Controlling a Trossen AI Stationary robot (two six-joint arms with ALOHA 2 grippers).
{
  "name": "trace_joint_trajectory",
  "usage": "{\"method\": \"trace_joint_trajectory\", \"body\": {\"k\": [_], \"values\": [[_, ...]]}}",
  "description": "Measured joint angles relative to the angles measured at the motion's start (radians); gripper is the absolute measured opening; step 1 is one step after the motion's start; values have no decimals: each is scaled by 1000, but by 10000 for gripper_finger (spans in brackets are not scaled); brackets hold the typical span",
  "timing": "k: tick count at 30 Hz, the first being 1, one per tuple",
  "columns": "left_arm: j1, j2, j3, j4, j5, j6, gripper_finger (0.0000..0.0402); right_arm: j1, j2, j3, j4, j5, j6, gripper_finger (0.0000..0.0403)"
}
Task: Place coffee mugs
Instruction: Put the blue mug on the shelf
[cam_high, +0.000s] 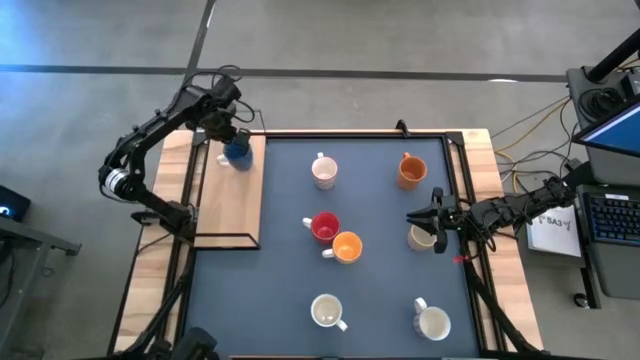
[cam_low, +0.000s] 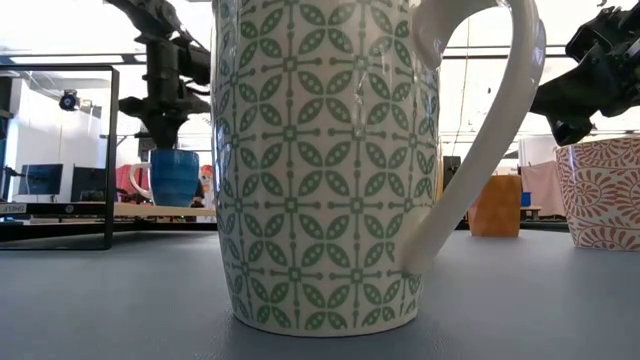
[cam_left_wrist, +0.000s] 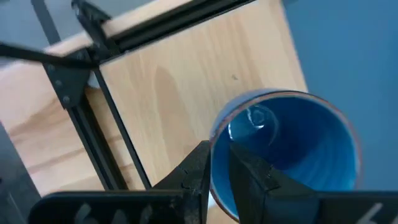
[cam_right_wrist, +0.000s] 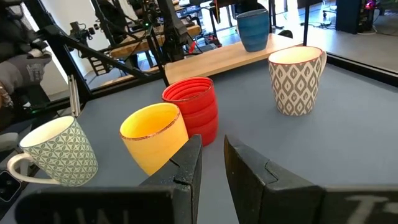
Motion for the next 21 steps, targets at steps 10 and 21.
{"method": "trace_joint_trajectory", "body": {"k": [10, 21], "values": [[-164, -28, 44, -26, 4, 180, 39, 0, 0, 0, 0, 0, 0, 57], [-273, 8, 23, -27, -9, 168, 39, 0, 0, 0, 0, 0, 0, 57]]}}
